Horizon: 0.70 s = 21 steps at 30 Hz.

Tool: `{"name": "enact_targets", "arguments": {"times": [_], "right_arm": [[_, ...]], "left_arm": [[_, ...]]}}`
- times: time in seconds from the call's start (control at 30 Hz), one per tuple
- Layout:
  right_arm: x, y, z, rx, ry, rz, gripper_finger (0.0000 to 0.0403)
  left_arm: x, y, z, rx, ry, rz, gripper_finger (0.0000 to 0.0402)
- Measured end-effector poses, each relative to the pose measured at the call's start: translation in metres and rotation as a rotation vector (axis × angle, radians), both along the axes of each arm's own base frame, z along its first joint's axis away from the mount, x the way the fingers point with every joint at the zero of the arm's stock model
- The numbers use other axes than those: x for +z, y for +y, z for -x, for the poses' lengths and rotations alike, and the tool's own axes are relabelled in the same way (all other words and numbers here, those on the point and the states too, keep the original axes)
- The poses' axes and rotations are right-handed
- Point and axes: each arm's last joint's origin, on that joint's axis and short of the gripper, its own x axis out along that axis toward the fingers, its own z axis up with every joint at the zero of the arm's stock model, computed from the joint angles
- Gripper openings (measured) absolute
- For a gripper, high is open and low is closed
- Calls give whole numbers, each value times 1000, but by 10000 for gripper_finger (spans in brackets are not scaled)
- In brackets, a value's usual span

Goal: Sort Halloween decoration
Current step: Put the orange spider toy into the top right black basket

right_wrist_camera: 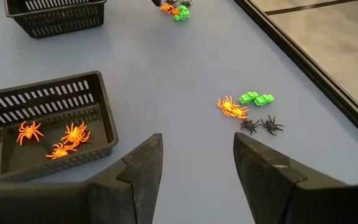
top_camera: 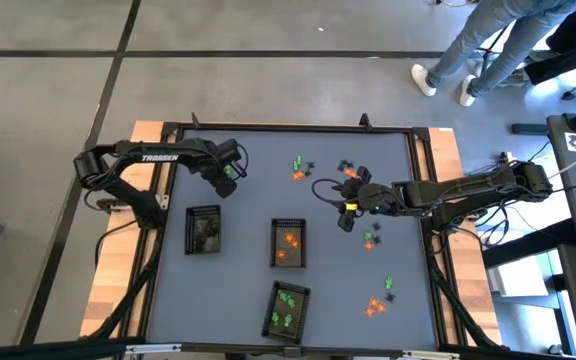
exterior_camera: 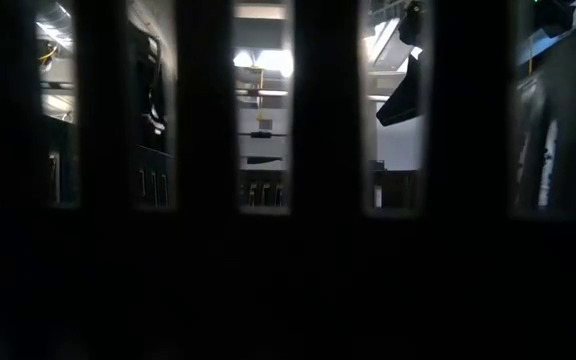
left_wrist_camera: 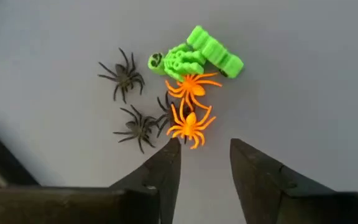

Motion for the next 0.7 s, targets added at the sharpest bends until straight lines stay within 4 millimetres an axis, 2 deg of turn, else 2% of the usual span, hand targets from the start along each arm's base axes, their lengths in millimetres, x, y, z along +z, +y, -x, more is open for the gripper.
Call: {"name": "enact_targets", "arguments": {"times": [0.2,0.4,0.53,0.7], "right_arm": [[0,0,0,0,0,0,193],[0,0,0,0,0,0,193],[0,0,0,0,-1,0,193],[0,0,0,0,-1,0,193]], "left_arm": [[-15,9,0,32,24,15,132],[-20,12,1,46,33,24,123],[-20,12,1,46,32,25,83],[-20,13,1,47,38,18,12]]}}
